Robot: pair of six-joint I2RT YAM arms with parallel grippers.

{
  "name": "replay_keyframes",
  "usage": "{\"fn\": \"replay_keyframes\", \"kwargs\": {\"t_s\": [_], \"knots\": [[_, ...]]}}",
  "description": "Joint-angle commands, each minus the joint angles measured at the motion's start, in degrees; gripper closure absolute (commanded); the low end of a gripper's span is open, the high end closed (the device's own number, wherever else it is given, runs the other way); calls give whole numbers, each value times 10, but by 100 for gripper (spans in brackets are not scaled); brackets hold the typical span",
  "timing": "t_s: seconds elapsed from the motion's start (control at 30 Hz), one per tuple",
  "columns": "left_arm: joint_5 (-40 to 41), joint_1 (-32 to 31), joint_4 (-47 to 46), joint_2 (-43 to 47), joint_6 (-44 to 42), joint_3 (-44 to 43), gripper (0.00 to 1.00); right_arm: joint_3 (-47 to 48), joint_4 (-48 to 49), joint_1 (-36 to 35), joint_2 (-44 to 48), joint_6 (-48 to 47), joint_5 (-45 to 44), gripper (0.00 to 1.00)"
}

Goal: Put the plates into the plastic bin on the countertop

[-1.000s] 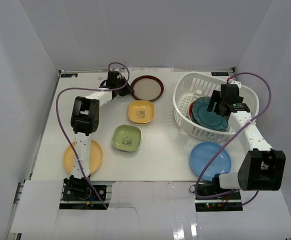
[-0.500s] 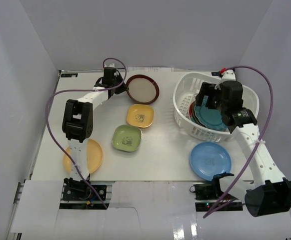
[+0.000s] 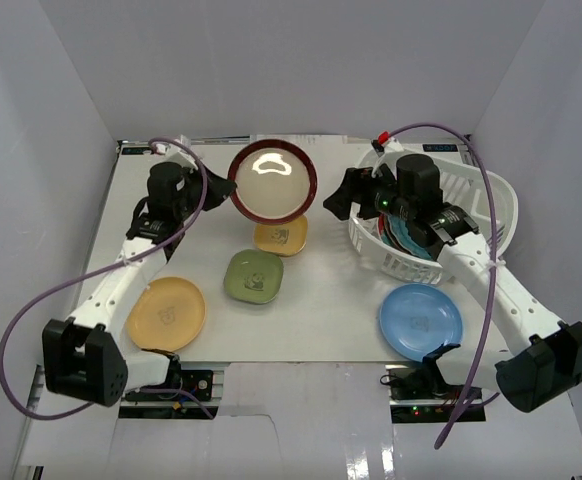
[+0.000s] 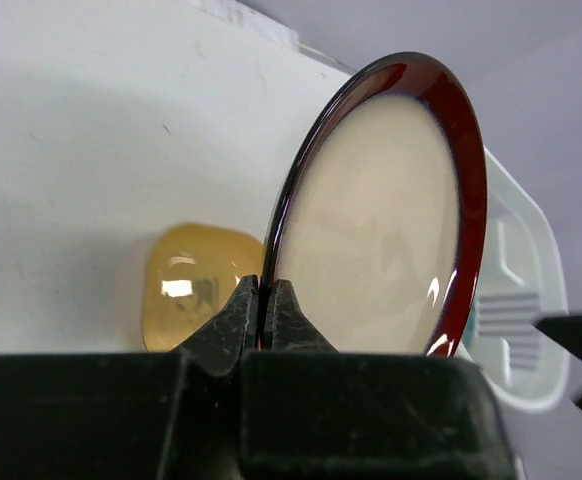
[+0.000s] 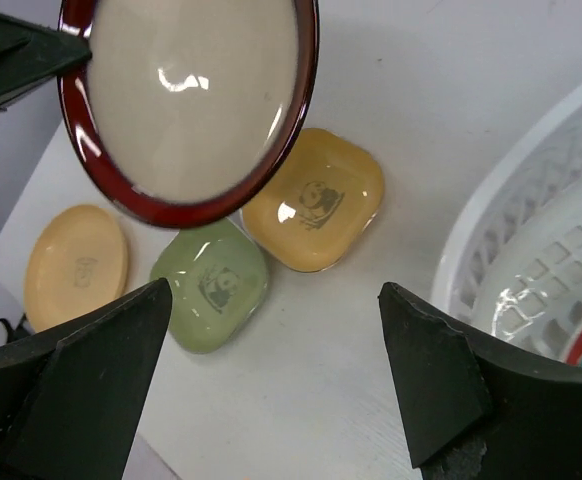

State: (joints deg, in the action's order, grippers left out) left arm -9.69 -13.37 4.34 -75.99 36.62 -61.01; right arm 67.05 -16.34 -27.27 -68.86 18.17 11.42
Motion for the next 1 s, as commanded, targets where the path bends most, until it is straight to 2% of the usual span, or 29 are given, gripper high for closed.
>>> {"fn": "replay_keyframes", "kwargs": {"t_s": [0.0,0.2,0.27,0.3,0.47,0.5,0.53,0.57,0.6,0.63,0.67,0.77,0.83,0.87,0.93,0.97], "knots": [[-103,-7,-64,82,67,49,100,20,44,-6,-21,52,49,10],[-161,-10,-71,168,100,108,100,-32,110,-9,-38,109,85,9],[-176,-10,-71,181,104,113,100,-59,136,-10,-38,134,94,2],[-181,-10,-72,185,106,117,100,-67,155,-10,-39,142,104,16],[-197,-10,-74,210,104,124,100,-87,177,-13,-53,169,124,57],[-196,-10,-71,213,101,125,100,-89,184,-12,-51,177,126,74],[-194,-10,-68,217,98,127,100,-92,186,-12,-49,181,124,84],[-197,-10,-65,220,94,128,96,-94,187,-13,-44,185,108,92],[-198,-10,-56,225,83,128,90,-92,187,-13,-33,188,100,92],[-204,-10,-49,227,74,128,71,-90,185,-12,-27,190,93,92],[-214,-10,-26,233,55,128,60,-80,184,-9,-14,193,80,92],[-219,-10,7,252,23,132,29,-63,175,17,5,203,74,92],[-207,-10,34,287,-6,139,15,-48,166,44,25,211,79,92],[-204,-10,44,300,-15,145,2,-46,164,82,39,215,94,92],[-195,-10,80,334,-46,150,2,-50,164,133,54,228,116,92],[-195,-10,92,344,-58,153,2,-53,144,185,68,229,135,92]]}}
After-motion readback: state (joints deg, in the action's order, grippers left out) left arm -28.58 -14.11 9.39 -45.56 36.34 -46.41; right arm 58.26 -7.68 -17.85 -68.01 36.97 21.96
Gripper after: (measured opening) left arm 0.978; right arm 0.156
